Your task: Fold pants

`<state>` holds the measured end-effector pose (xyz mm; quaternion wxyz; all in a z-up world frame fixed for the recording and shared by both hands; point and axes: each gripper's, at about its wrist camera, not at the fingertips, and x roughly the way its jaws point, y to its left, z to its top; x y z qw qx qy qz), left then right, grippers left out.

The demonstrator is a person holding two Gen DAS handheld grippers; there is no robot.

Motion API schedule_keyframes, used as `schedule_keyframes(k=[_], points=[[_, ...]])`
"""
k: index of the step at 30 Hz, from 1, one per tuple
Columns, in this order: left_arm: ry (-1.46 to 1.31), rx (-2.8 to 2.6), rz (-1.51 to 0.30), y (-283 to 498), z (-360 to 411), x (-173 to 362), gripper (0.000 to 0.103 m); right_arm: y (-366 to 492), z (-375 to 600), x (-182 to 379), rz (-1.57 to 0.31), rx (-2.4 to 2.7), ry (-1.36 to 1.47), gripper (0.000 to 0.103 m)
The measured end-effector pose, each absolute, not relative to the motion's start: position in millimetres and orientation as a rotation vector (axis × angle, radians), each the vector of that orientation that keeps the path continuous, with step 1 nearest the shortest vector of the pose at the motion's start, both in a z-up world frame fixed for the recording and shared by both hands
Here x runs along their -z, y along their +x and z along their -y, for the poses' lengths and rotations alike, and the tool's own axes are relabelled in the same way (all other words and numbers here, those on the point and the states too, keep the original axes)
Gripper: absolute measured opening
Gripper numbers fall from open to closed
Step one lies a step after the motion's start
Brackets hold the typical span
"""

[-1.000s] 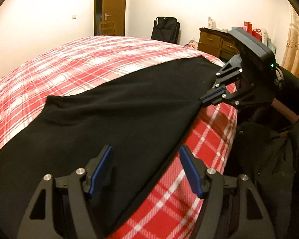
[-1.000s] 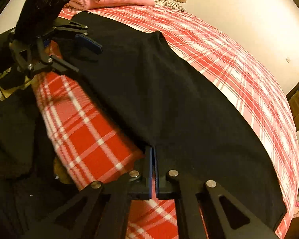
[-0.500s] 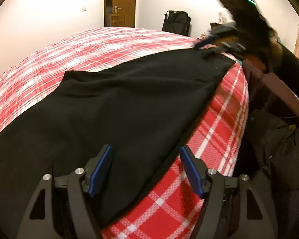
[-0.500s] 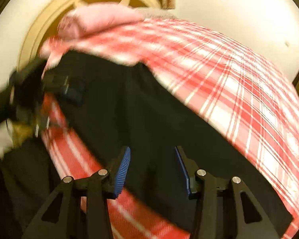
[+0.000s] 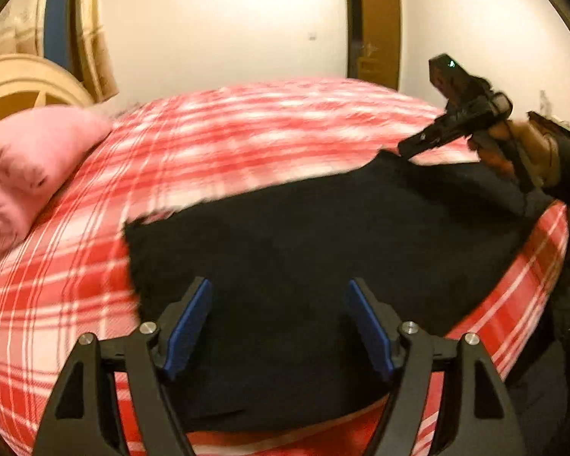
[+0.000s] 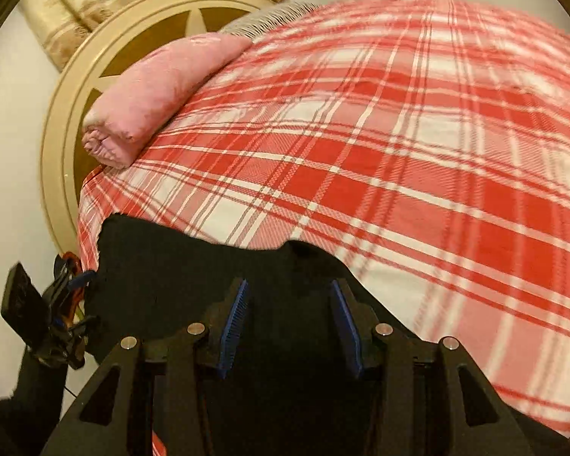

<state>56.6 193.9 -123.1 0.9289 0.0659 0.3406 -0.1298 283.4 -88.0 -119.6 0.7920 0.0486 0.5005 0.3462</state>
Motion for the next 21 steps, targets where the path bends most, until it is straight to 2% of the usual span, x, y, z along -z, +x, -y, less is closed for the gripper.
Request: schedule_keyframes(k=[3, 4, 5, 7, 9, 12, 15, 16, 17, 21], points=[[0.161, 0.239, -0.713, 63.1, -197.6, 135.1, 0.081, 292.7, 75.7, 130.4, -1.111, -0.737, 0.115, 0.043], [0.165, 0.23, -0.712, 65.6, -197.8, 136.8, 0.082, 295.5, 72.4, 134.0, -1.118, -0.722, 0.101, 0.022], [0.161, 0.221, -0.709, 69.1, -199.0, 138.1, 0.085, 295.6, 70.6, 135.4, -1.117, -0.697, 0.079, 0.008], [0.145, 0.214, -0.709, 74.0, -200.1, 137.8, 0.088, 295.9, 70.4, 131.6, -1.094, -0.681, 0.079, 0.007], [0.117, 0.209, -0.708, 78.8, -205.1, 138.8, 0.091, 300.3, 70.8, 133.6, -1.084, -0.636, 0.05, 0.006], [0.109, 0.191, -0.713, 75.1, -205.5, 136.5, 0.091, 315.1, 82.3, 146.9, -1.118, -0.632, 0.104, 0.006], [0.096, 0.166, -0.678, 64.0, -204.1, 117.9, 0.09, 308.2, 93.9, 135.5, -1.104, -0.651, 0.106, 0.009], [0.091, 0.165, -0.658, 59.4, -203.2, 111.5, 0.09, 299.7, 98.8, 128.4, -1.096, -0.659, 0.079, 0.019], [0.095, 0.158, -0.63, 54.5, -200.0, 103.0, 0.09, 288.8, 102.7, 120.6, -1.082, -0.671, 0.044, 0.034], [0.1, 0.216, -0.59, 47.7, -171.0, 85.1, 0.09, 229.3, 104.4, 95.0, -1.015, -0.764, -0.174, 0.037]])
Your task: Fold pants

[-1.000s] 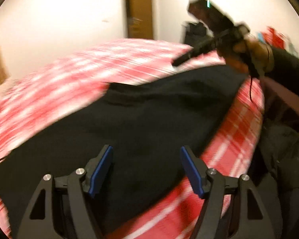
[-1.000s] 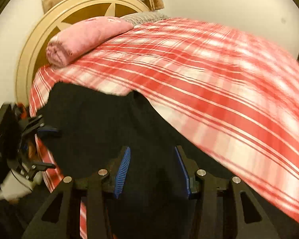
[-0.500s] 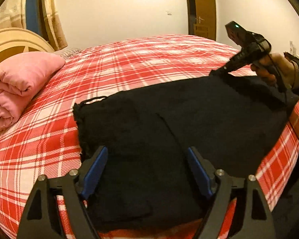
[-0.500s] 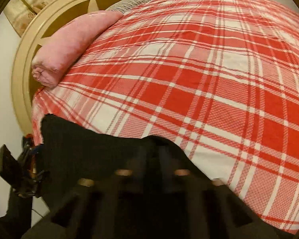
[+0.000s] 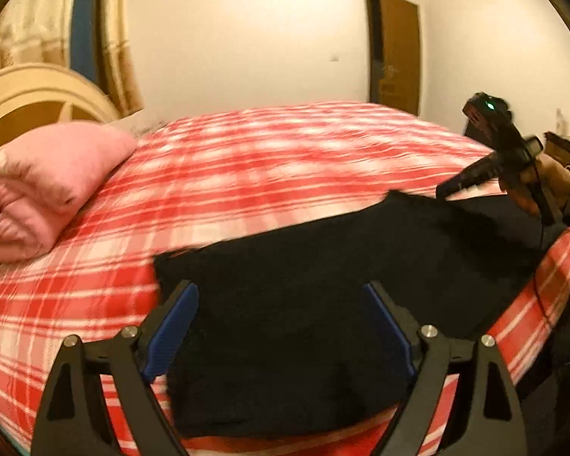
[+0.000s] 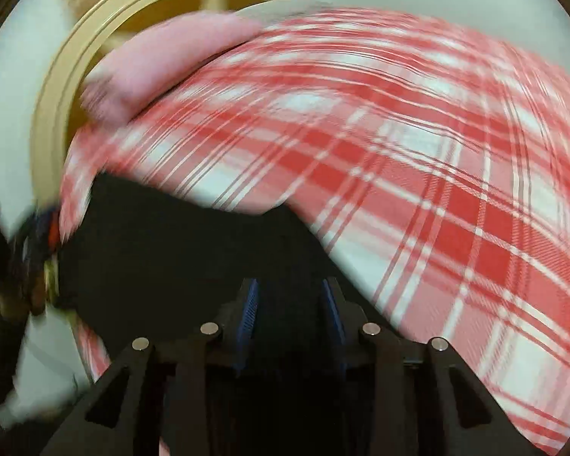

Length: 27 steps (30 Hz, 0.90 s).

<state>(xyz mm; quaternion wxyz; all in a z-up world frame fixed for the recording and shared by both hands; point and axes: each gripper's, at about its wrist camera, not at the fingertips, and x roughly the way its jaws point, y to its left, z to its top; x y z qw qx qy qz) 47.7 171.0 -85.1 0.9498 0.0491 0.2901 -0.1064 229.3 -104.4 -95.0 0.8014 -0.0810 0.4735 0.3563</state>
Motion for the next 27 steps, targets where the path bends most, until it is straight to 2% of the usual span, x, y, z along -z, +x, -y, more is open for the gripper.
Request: schedule_keyframes(k=[4, 10, 11, 16, 18, 22, 25, 27], points=[[0.133, 0.356, -0.593, 53.3, -115.1, 89.6, 0.09, 165.0, 103.9, 93.3, -0.992, -0.82, -0.316, 0.037], [0.199, 0.512, -0.642, 63.8, -47.6, 115.1, 0.09, 98.4, 103.3, 140.9, -1.066, -0.871, -0.359, 0.038], [0.209, 0.514, -0.662, 64.2, -43.6, 119.7, 0.09, 88.3, 107.6, 140.9, -1.031, -0.867, -0.368, 0.038], [0.279, 0.556, -0.814, 55.1, -39.3, 146.4, 0.09, 73.2, 120.3, 140.5, -1.093, -0.923, -0.377, 0.039], [0.322, 0.553, -0.796, 44.4, -36.3, 144.8, 0.09, 70.3, 121.6, 134.9, -1.064, -0.922, -0.397, 0.039], [0.216, 0.555, -0.733, 39.6, -42.7, 123.3, 0.09, 83.9, 132.1, 113.4, -0.937, -0.872, -0.277, 0.039], [0.166, 0.564, -0.749, 52.5, -40.1, 122.0, 0.092, 91.6, 126.0, 141.5, -1.079, -0.85, -0.33, 0.04], [0.177, 0.555, -0.774, 59.0, -33.2, 128.8, 0.092, 81.3, 128.0, 138.4, -1.004, -0.857, -0.381, 0.04]])
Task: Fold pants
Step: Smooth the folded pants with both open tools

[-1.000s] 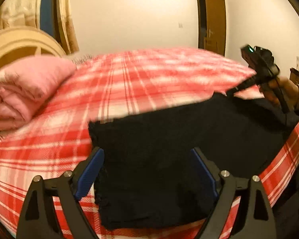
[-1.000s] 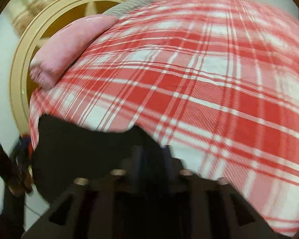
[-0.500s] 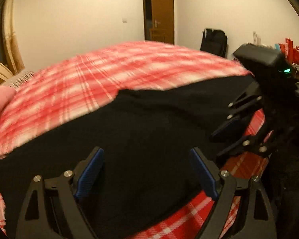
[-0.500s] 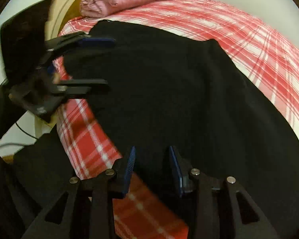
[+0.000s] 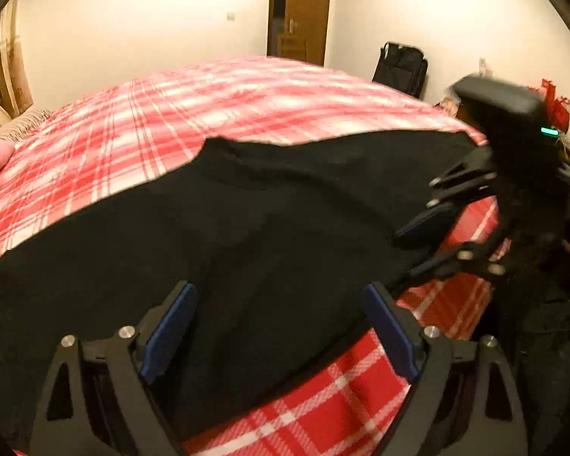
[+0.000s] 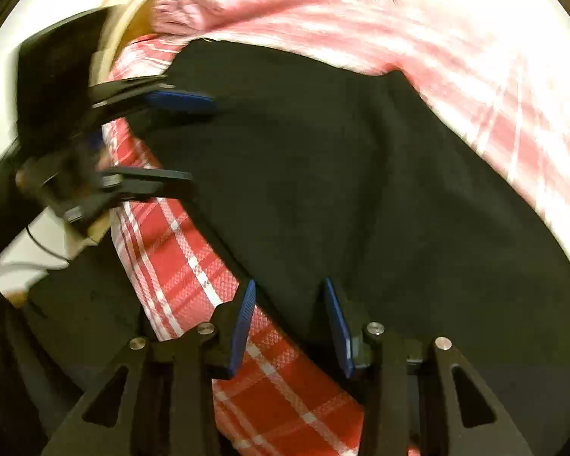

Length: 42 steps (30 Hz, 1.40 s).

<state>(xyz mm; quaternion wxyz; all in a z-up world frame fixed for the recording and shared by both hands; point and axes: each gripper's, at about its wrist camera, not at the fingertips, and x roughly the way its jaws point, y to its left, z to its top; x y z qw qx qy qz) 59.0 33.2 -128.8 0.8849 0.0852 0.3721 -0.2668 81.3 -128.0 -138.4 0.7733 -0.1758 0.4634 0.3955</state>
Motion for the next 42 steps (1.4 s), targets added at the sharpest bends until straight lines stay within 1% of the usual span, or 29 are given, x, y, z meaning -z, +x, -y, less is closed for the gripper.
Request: schedule_keyframes(k=[4, 8, 10, 13, 20, 24, 28, 30, 33, 35, 38, 42], points=[[0.196, 0.566, -0.74, 55.6, -22.3, 123.8, 0.092, 85.9, 171.2, 123.4, -0.964, -0.821, -0.268, 0.04], [0.201, 0.548, -0.731, 64.4, -13.4, 119.4, 0.092, 112.8, 252.0, 114.6, -0.97, -0.644, -0.114, 0.04], [0.234, 0.499, -0.74, 74.5, -6.1, 121.8, 0.092, 116.8, 296.5, 113.2, -0.961, -0.508, -0.078, 0.041], [0.237, 0.446, -0.757, 85.3, 2.1, 122.2, 0.092, 119.3, 368.9, 113.5, -0.952, -0.289, -0.057, 0.046], [0.251, 0.36, -0.792, 104.6, 19.4, 122.0, 0.092, 108.7, 515.6, 110.4, -0.928, 0.075, 0.135, 0.047], [0.269, 0.339, -0.838, 109.5, 25.5, 128.8, 0.093, 101.6, 575.4, 115.7, -0.932, 0.215, 0.233, 0.047], [0.28, 0.332, -0.867, 111.2, 28.7, 137.6, 0.093, 95.1, 608.0, 125.5, -0.943, 0.274, 0.301, 0.047], [0.267, 0.329, -0.871, 111.0, 28.0, 137.6, 0.096, 90.7, 617.0, 129.9, -0.952, 0.269, 0.349, 0.048], [0.256, 0.322, -0.879, 114.0, 27.8, 138.1, 0.099, 93.0, 625.4, 141.4, -0.953, 0.255, 0.398, 0.052], [0.245, 0.318, -0.886, 115.8, 27.8, 139.1, 0.101, 94.3, 625.1, 141.8, -0.941, 0.238, 0.423, 0.058], [0.228, 0.318, -0.896, 118.7, 26.9, 139.8, 0.103, 89.3, 624.0, 142.1, -0.925, 0.196, 0.454, 0.06], [0.219, 0.313, -0.896, 119.1, 26.5, 141.3, 0.103, 80.7, 619.7, 141.4, -0.926, 0.137, 0.46, 0.06]])
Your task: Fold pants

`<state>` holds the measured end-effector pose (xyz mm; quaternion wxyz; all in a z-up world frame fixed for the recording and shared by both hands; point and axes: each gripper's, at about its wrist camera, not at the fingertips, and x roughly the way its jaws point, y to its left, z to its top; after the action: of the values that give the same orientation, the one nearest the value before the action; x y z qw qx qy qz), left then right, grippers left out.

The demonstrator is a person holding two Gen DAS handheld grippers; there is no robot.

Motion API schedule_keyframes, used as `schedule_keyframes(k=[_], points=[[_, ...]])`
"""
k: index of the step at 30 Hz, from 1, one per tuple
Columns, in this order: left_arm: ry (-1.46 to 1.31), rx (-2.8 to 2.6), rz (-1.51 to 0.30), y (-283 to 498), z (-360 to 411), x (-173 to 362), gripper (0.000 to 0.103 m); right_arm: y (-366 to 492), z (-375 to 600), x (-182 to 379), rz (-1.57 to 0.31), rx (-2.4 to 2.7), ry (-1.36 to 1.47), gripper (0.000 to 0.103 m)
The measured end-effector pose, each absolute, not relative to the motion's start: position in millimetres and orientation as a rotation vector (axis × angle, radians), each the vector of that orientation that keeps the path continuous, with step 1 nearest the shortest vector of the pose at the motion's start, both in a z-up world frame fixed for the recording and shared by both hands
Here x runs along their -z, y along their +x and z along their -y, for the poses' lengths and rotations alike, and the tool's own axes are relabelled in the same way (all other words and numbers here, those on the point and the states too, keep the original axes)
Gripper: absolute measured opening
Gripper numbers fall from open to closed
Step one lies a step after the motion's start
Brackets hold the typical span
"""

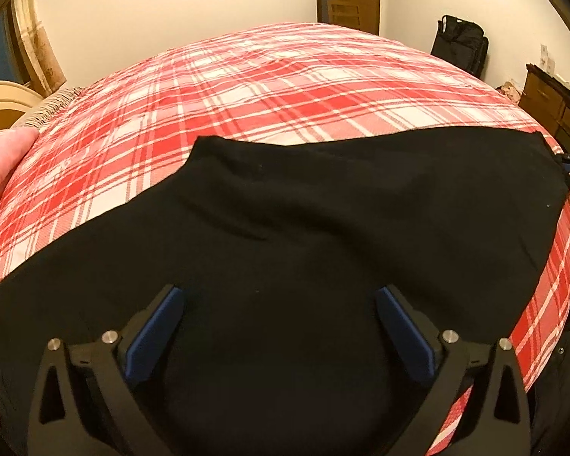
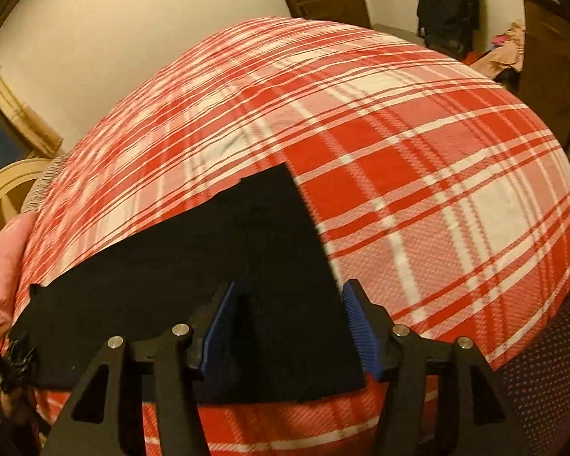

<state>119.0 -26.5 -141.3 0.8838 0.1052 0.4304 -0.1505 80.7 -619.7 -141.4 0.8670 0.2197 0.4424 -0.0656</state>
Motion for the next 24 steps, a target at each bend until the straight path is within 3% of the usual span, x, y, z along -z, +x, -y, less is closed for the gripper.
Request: schedule_keyframes(k=[17, 24], points=[[0.206, 0.311, -0.905, 121.4, 27.1, 141.6, 0.103, 76.6, 636.6, 144.3, -0.903, 0.159, 0.497, 0.06], [0.202, 0.288, -0.901, 120.3, 27.7, 135.7, 0.103, 75.9, 633.4, 147.0, -0.916, 0.051, 0.525, 0.051]])
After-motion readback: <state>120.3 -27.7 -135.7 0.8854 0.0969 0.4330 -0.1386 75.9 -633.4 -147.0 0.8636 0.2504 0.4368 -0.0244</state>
